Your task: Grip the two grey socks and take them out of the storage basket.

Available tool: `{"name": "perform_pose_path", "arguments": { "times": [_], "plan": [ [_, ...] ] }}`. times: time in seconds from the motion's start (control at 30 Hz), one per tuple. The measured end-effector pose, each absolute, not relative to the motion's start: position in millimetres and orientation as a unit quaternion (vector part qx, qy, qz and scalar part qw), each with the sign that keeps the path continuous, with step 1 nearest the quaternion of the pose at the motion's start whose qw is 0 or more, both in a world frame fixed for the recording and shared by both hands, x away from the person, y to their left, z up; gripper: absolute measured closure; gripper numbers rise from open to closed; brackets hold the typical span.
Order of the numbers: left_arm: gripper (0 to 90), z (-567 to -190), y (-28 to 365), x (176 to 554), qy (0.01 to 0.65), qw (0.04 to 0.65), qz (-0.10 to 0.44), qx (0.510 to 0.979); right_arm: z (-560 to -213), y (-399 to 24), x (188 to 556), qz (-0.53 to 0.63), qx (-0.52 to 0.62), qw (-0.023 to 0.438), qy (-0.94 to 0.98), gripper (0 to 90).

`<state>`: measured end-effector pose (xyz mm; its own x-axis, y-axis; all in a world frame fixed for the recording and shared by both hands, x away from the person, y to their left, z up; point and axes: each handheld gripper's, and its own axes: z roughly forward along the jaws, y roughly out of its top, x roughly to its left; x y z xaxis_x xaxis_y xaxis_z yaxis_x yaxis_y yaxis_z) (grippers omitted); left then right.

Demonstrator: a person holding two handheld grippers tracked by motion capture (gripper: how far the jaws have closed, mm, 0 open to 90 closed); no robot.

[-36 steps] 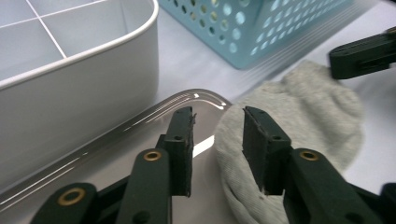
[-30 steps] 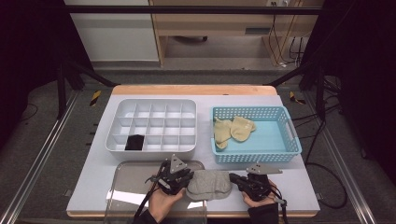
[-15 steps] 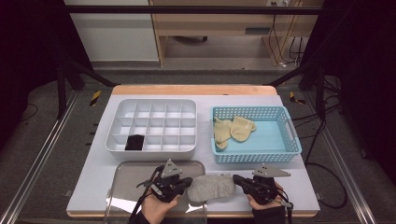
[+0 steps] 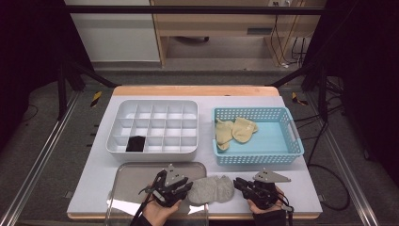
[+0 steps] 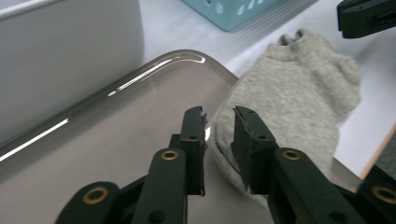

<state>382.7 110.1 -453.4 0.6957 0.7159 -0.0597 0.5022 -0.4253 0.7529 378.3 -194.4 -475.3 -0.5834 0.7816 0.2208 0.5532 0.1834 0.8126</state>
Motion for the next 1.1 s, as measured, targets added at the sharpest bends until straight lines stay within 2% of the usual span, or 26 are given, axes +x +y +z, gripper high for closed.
{"name": "perform_pose_path", "arguments": {
  "times": [0.27, 0.4, 0.47, 0.67, 0.77, 0.8, 0.87, 0.93, 1.1],
  "plan": [
    [72.9, -451.5, 103.1, 378.2, 0.362, 0.383, 0.144, 0.838, -482.2, -189.5, 382.9, 0.46, 0.443, 0.118, 0.76, 75.5],
    [79.5, -458.0, 100.5, 380.3, 0.37, 0.363, 0.153, 0.842, -484.6, -186.2, 385.3, 0.458, 0.44, 0.111, 0.764, 83.1],
    [85.2, -458.6, 101.3, 381.6, 0.371, 0.36, 0.153, 0.842, -484.7, -185.1, 385.4, 0.456, 0.438, 0.108, 0.767, 89.8],
    [87.3, -452.9, 105.0, 379.2, 0.367, 0.38, 0.16, 0.834, -478.1, -185.2, 382.9, 0.472, 0.432, 0.111, 0.761, 89.9],
    [83.4, -452.8, 107.6, 379.6, 0.371, 0.379, 0.168, 0.831, -478.9, -184.4, 381.5, 0.475, 0.435, 0.12, 0.755, 75.2],
    [77.8, -453.8, 109.0, 380.4, 0.373, 0.378, 0.169, 0.83, -480.4, -184.3, 381.3, 0.474, 0.438, 0.119, 0.755, 73.3],
    [72.5, -456.4, 110.5, 381.6, 0.377, 0.375, 0.163, 0.831, -484.2, -183.4, 380.4, 0.469, 0.441, 0.115, 0.756, 69.5],
    [68.0, -458.8, 111.1, 381.9, 0.38, 0.372, 0.156, 0.832, -488.6, -181.7, 381.1, 0.463, 0.443, 0.113, 0.759, 68.5],
    [68.2, -467.6, 111.4, 382.4, 0.386, 0.363, 0.139, 0.837, -494.9, -175.3, 382.1, 0.45, 0.446, 0.108, 0.766, 68.2]
  ]
}}
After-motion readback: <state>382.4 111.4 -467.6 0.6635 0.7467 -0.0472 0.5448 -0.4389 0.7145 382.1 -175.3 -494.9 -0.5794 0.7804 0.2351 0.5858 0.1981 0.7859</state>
